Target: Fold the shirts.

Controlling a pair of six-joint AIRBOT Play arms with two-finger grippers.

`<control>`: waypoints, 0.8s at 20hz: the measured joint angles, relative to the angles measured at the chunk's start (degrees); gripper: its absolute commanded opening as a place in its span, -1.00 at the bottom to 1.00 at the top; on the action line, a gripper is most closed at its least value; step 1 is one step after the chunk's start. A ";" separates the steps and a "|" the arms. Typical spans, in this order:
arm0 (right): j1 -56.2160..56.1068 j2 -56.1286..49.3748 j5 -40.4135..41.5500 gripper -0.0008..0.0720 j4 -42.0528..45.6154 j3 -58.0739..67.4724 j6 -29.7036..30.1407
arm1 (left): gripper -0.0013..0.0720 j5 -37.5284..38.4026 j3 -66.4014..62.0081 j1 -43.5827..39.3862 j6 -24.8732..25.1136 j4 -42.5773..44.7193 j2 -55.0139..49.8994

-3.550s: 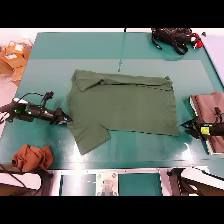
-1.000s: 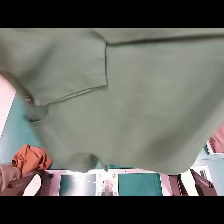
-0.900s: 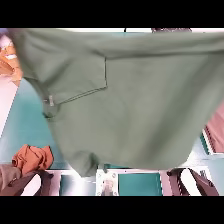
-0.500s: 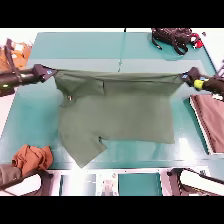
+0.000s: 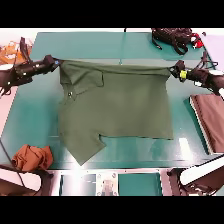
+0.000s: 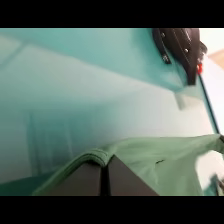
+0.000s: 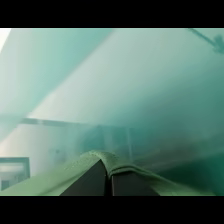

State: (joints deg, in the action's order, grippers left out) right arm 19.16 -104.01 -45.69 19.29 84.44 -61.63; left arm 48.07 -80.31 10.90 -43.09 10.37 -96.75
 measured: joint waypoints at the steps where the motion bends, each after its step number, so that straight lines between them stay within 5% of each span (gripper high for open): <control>1: -0.48 -1.20 -0.04 -0.94 -0.09 2.27 -0.55 | -0.89 -1.03 -2.05 -0.61 -0.87 0.94 -1.03; 7: -1.57 -5.07 -0.37 -0.94 0.48 8.26 -2.03 | -0.89 -2.86 -7.39 -1.92 -5.64 8.13 -3.76; 16: 1.84 -6.14 -16.65 -0.94 23.56 8.94 -9.16 | -0.89 10.64 -8.17 -1.68 -19.15 35.32 -4.28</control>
State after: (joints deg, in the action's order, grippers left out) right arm 20.99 -110.15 -62.35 42.85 93.38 -70.78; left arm 58.72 -88.49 9.21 -62.24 45.69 -101.03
